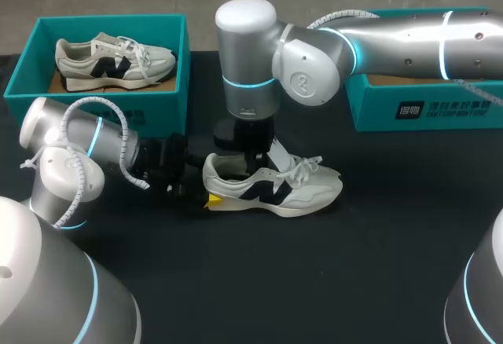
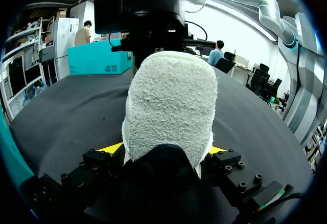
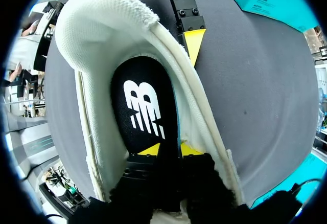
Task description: Take the shoe out of the shoebox, open the shoe tongue, remove and reinsert the insole, then place the shoe into the shoebox
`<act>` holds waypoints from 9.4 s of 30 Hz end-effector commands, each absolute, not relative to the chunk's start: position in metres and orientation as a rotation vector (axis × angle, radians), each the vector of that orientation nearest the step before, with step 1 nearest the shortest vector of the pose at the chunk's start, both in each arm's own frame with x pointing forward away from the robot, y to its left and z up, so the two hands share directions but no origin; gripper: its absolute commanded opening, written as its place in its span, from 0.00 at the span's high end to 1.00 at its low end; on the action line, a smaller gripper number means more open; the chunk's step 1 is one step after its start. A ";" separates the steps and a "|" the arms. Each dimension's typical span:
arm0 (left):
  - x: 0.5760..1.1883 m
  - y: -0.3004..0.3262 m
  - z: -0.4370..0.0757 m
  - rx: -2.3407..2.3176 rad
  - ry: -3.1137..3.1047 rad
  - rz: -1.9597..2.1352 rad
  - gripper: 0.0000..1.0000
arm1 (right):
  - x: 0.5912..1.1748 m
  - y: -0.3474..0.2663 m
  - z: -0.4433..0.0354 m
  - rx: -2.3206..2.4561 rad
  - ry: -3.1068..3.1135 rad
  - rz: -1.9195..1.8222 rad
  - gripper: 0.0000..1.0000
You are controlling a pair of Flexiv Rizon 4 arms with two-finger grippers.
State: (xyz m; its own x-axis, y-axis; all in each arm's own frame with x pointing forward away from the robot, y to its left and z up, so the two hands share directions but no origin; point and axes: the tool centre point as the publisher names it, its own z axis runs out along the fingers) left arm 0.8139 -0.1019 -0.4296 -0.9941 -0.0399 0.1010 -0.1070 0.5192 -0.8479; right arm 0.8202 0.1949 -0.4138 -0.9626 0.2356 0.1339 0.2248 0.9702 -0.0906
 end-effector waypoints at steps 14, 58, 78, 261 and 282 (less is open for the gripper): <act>0.813 -0.102 -0.432 0.130 -2.678 1.504 1.00 | 0.815 0.184 -0.427 -0.395 -2.904 0.041 1.00; 0.813 -0.102 -0.432 0.130 -2.678 1.504 1.00 | 0.836 0.172 -0.353 -0.245 -2.941 -0.398 1.00; 0.813 -0.102 -0.432 0.130 -2.678 1.504 1.00 | 0.838 0.209 -0.337 -0.096 -2.882 -0.514 1.00; 0.813 -0.102 -0.432 0.130 -2.678 1.504 1.00 | 0.864 0.247 -0.187 -0.344 -2.376 -1.398 1.00; 0.813 -0.102 -0.432 0.130 -2.678 1.504 1.00 | 0.828 0.219 -0.133 -0.418 -2.180 -1.547 1.00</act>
